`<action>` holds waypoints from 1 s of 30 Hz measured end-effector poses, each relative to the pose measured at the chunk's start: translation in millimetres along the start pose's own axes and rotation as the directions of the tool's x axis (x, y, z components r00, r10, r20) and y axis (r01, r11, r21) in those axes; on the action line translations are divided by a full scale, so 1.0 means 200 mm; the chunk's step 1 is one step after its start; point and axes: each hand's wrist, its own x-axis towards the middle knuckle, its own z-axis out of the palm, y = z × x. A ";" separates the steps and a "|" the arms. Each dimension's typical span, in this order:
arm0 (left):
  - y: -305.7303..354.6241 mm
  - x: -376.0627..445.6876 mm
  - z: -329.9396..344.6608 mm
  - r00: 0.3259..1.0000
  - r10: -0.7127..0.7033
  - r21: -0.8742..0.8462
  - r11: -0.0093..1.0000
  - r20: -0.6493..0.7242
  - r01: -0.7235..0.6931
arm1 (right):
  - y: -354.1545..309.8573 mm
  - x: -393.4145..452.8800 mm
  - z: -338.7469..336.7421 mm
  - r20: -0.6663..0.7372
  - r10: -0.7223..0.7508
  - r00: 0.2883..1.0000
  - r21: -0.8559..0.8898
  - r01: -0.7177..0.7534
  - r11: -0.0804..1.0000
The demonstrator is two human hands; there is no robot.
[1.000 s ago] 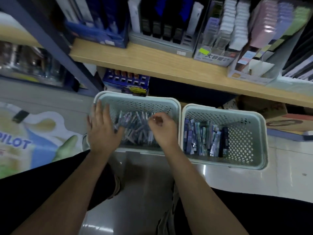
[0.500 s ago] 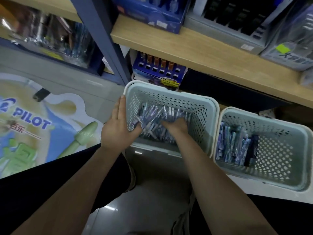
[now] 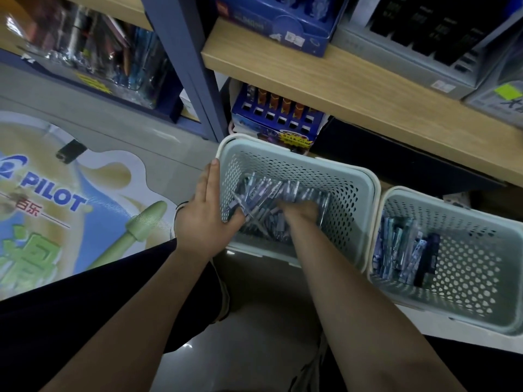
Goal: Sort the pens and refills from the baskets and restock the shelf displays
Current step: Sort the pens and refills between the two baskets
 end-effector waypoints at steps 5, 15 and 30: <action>0.00 0.00 0.00 1.000 -0.007 -0.017 1.000 0.008 0.007 | 0.00 0.00 -0.02 0.103 0.008 0.995 0.062 -0.014 0.998; 0.00 0.00 0.00 1.000 -0.012 -0.031 0.999 0.005 0.012 | -0.03 -0.01 -0.01 0.210 -0.009 0.978 -0.058 0.022 0.998; 0.01 0.01 -0.01 1.000 -0.004 -0.042 0.999 0.012 0.004 | 0.04 0.06 -0.20 0.087 0.019 0.996 -0.109 -0.010 0.994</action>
